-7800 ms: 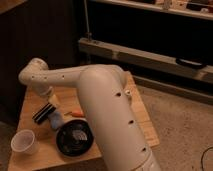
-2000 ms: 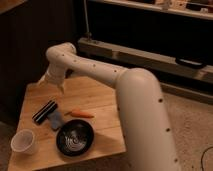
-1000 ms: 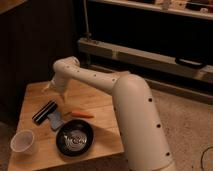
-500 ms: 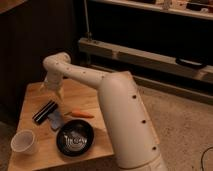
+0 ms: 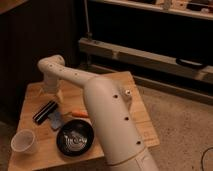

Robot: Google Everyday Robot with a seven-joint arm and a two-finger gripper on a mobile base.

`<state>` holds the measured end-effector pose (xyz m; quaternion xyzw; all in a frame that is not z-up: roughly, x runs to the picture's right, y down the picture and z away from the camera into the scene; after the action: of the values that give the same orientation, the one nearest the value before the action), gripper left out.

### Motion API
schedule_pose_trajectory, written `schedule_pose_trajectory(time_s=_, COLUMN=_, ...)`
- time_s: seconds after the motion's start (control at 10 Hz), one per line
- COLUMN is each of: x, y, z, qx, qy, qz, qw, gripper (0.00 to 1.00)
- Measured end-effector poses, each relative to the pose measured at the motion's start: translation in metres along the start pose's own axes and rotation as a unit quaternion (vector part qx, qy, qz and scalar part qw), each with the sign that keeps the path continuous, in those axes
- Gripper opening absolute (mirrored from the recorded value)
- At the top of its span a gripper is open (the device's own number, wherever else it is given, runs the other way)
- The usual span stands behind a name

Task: Place the eraser on the white sponge

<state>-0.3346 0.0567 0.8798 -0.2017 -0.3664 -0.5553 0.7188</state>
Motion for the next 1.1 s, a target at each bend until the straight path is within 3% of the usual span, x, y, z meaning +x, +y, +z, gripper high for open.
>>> schedule_pose_trajectory(time_s=1.1, x=0.001, y=-0.005, z=0.039, qx=-0.026, qy=-0.009, qz=-0.008, qw=0.9996, gripper=0.80)
